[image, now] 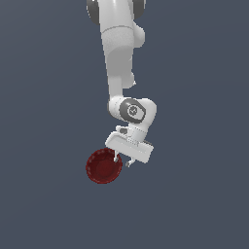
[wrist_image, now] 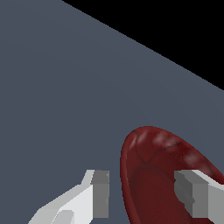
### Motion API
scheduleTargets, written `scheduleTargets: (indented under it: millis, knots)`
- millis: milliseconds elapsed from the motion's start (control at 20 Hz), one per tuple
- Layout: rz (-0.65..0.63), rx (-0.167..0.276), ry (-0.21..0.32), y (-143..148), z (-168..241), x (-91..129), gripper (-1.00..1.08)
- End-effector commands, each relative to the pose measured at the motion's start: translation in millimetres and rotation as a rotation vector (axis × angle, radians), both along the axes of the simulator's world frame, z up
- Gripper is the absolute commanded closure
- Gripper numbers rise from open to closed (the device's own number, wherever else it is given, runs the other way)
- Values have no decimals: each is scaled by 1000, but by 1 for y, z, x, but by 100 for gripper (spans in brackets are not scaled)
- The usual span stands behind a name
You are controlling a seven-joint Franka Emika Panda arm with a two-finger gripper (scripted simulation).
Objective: Pick up the object and move it to a goal position.
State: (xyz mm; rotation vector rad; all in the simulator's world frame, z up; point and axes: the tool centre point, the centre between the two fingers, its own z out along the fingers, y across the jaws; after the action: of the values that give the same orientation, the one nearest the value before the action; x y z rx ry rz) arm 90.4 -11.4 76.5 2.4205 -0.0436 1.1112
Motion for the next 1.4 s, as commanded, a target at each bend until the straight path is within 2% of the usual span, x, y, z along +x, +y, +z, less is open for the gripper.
scheduleTargets:
  millis: [0,550,1300,1350]
  knots:
    - [-3,1,2,-2,-3,-1,-20]
    - [10,1,4,4,-11,-2,-20]
    - [12,2,5,-7,-29,18,-20]
    - [12,2,5,-7,-29,18,108]
